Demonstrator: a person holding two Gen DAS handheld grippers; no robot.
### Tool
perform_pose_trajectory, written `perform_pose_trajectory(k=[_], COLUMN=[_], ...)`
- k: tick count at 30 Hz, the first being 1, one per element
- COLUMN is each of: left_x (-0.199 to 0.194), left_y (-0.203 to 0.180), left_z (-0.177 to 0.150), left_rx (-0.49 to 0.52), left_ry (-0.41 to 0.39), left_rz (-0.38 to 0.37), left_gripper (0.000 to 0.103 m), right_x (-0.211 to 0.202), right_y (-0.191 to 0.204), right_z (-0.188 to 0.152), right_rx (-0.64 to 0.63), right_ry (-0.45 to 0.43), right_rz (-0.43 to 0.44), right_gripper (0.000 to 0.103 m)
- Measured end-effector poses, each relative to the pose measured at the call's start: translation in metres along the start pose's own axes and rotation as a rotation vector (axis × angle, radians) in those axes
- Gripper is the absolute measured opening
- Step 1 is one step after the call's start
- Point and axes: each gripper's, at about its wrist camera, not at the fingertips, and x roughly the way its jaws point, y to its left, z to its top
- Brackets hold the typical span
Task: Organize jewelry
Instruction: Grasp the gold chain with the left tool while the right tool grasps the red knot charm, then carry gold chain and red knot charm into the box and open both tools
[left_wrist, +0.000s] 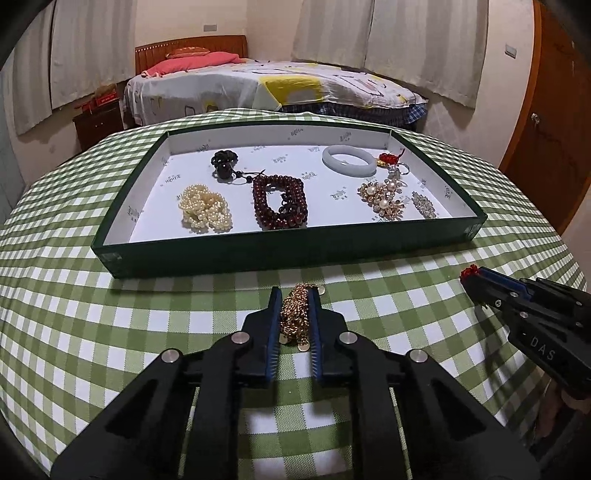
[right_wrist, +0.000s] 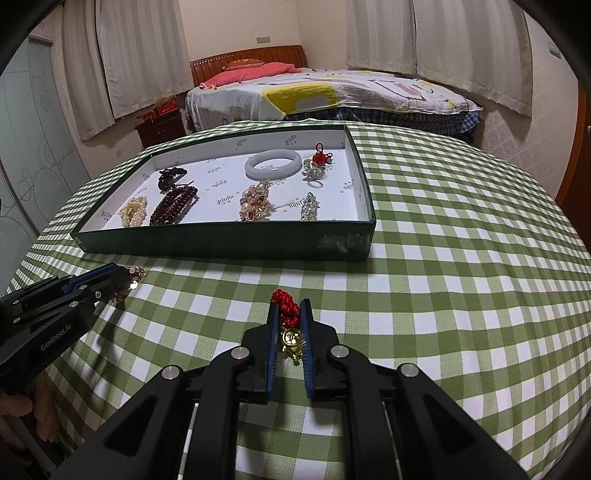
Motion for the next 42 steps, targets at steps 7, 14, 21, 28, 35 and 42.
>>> perform_pose_trajectory(k=[7,14,21,28,35,42], left_x=[0.0,-0.003,-0.012,-0.03,-0.048,-0.059], left_y=[-0.001,0.0,-0.001,0.0,0.002,0.003], left_z=[0.001,0.001,0.003,0.012,0.024,0.039], left_rx=[0.0,-0.009,-0.011,-0.013,-0.019,-0.017], left_ry=[-0.002,-0.001,-0.023,-0.072,-0.124,-0.171], left_rz=[0.001,-0.005,-0.011,-0.018,-0.03,-0.037], left_gripper=[0.012,0.01,0.01,0.009,0.009,0.009], right_x=[0.0,-0.002,-0.007,-0.022,-0.032,-0.043], right_y=[0.0,0.0,0.003,0.009,0.018,0.023], right_z=[-0.001,-0.001,0.0,0.009,0.018,0.034], right_rx=[0.001,0.006,0.006,-0.003,-0.014,-0.001], right_ry=[-0.009,-0.019,-0.035,-0.079,-0.118,-0.162], right_rz=[-0.004,-0.005,0.0,0.017,0.033,0.07], right_gripper=[0.012,0.012,0.012,0.011,0.011,0.011])
